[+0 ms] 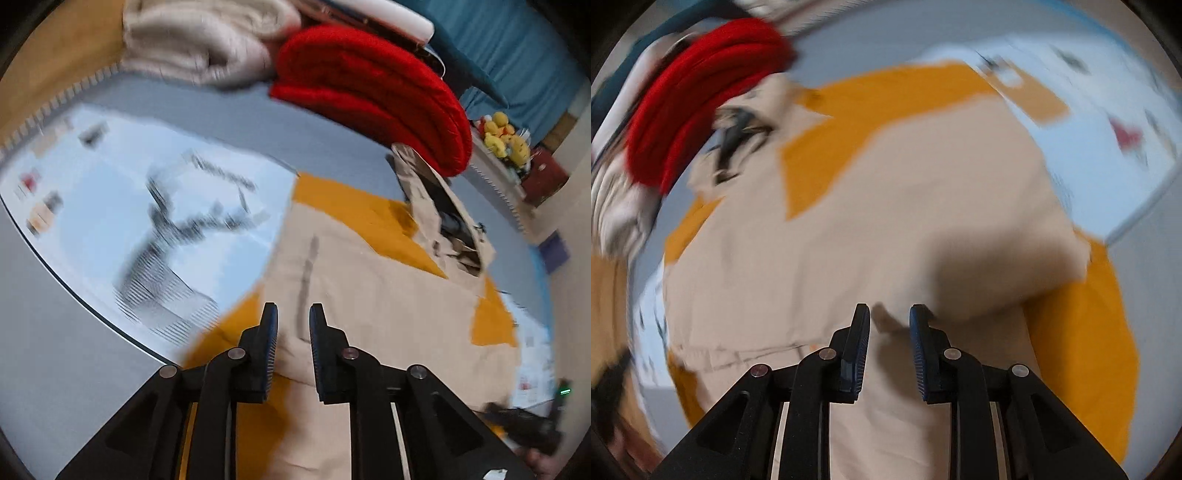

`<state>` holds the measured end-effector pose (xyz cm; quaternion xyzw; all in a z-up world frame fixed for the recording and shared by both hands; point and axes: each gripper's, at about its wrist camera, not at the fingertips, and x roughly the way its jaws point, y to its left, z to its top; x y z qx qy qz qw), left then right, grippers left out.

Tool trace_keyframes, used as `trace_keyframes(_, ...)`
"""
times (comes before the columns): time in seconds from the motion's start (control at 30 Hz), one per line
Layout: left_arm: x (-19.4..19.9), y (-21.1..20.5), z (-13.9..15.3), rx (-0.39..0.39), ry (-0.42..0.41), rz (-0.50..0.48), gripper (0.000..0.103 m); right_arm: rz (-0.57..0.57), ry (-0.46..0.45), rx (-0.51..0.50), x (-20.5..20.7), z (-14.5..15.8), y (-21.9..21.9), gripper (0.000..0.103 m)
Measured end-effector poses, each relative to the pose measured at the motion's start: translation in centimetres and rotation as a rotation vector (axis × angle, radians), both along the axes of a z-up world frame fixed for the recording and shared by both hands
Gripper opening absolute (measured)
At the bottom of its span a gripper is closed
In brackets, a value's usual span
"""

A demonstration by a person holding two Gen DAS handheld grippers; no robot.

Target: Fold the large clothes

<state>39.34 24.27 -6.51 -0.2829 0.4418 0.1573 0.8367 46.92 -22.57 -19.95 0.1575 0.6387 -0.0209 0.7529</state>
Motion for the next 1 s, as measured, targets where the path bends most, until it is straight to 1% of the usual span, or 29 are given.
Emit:
trace_keyframes(0.03,0.3,-0.2,-0.7,-0.034,0.007,-0.007,0.017,-0.045,0.021,0.034,0.0,-0.6,-1.0,0.024)
trace_keyframes(0.1,1.0,-0.9,-1.8,-0.072,0.027,-0.025,0.017,-0.098,0.023,0.09,0.0,-1.0,-2.0,0.024)
trace_keyframes(0.2,1.9,-2.1,-3.2,-0.09,0.05,-0.049,0.018,-0.114,0.014,0.108,0.1,-1.1,-2.6,0.024)
trace_keyframes(0.27,2.3,-2.4,-3.9,-0.118,0.056,-0.063,0.021,-0.135,0.023,0.108,0.0,-1.4,-3.0,0.024)
trace_keyframes(0.3,2.6,-2.6,-4.3,-0.139,0.059,-0.072,0.026,-0.148,0.031,0.11,-0.1,-1.6,-3.2,0.023)
trace_keyframes(0.33,2.9,-2.9,-4.8,-0.16,0.064,-0.081,0.03,-0.156,0.036,0.111,0.0,-1.8,-3.4,0.017)
trace_keyframes(0.37,3.1,-3.0,-5.1,-0.173,0.065,-0.083,0.03,-0.161,0.039,0.108,-0.1,-1.9,-3.6,0.006)
trace_keyframes(0.4,3.2,-3.0,-5.4,-0.187,0.067,-0.083,0.031,-0.166,0.04,0.105,0.0,-2.0,-3.7,0.004)
trace_keyframes(0.47,3.5,-3.1,-6.0,-0.218,0.066,-0.079,0.031,-0.168,0.033,0.096,-0.1,-2.0,-3.6,0.0)
trace_keyframes(0.57,3.6,-3.1,-6.7,-0.254,0.057,-0.063,0.031,-0.179,0.018,0.038,-0.3,-1.3,-4.2,0.0)
trace_keyframes(0.6,3.6,-3.1,-6.8,-0.261,0.055,-0.057,0.031,-0.189,0.015,0.004,-0.3,-1.1,-4.4,0.0)
trace_keyframes(0.7,3.3,-2.9,-7.1,-0.27,0.051,-0.043,0.028,-0.206,0.021,-0.035,-0.5,-0.8,-5.2,0.0)
trace_keyframes(0.77,3.1,-2.7,-7.1,-0.275,0.039,-0.036,0.005,-0.209,0.021,-0.042,-0.5,-0.7,-5.5,0.0)
trace_keyframes(0.8,2.9,-2.7,-6.9,-0.27,0.033,-0.034,0.001,-0.214,0.014,-0.043,-0.5,-0.5,-5.6,0.001)
trace_keyframes(0.9,2.2,-2.9,-5.3,-0.233,0.002,-0.033,0.0,-0.226,-0.025,-0.064,-0.6,0.7,-5.6,0.004)
trace_keyframes(1.0,1.1,-3.7,-3.4,-0.19,-0.003,-0.015,0.0,-0.195,-0.089,-0.074,-0.5,2.1,-4.7,0.013)
